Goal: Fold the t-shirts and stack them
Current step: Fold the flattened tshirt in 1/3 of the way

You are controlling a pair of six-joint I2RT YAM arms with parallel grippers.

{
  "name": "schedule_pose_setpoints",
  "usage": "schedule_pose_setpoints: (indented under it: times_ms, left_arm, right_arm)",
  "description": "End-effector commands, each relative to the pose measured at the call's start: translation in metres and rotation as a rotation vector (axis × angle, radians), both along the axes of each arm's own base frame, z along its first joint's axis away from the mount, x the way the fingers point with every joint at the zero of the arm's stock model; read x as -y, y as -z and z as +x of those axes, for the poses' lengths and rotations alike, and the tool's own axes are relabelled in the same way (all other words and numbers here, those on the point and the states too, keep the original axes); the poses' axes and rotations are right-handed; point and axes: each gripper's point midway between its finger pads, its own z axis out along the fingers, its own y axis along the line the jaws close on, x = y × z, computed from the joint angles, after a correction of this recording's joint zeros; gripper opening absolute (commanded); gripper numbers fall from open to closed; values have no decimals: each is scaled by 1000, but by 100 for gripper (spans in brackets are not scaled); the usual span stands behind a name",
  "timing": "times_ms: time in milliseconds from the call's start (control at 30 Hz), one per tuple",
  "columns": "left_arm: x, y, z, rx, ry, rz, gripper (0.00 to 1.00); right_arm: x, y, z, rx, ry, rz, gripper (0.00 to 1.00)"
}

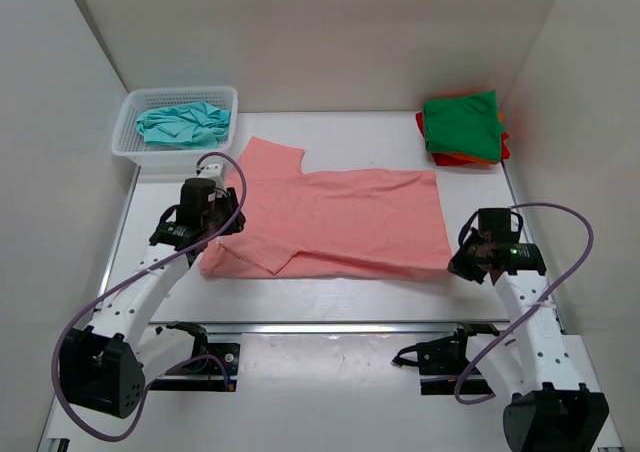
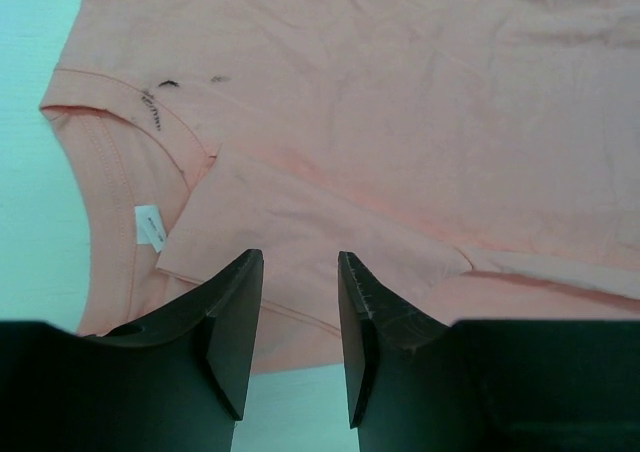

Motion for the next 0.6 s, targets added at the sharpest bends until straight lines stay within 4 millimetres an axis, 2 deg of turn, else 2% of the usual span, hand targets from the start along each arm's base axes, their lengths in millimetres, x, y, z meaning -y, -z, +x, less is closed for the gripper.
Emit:
schedule_pose_setpoints:
  times_ms: [0,200,433,567]
  left_arm:
    - [9,-10,0,38,43,-13,47]
    - [4,-7,2,30,24,-12,47]
    - [-5,4,7,7,-7,-11,47]
    - [-12,10,11,-16,-28,12,47]
  right_arm:
    - [19,6,-16,-14,111,-31,0]
    - [26,16,-4,-26,94,-26,0]
    - [23,18,36,-7,64,5,0]
    - [29,21,57,3,63,-14,0]
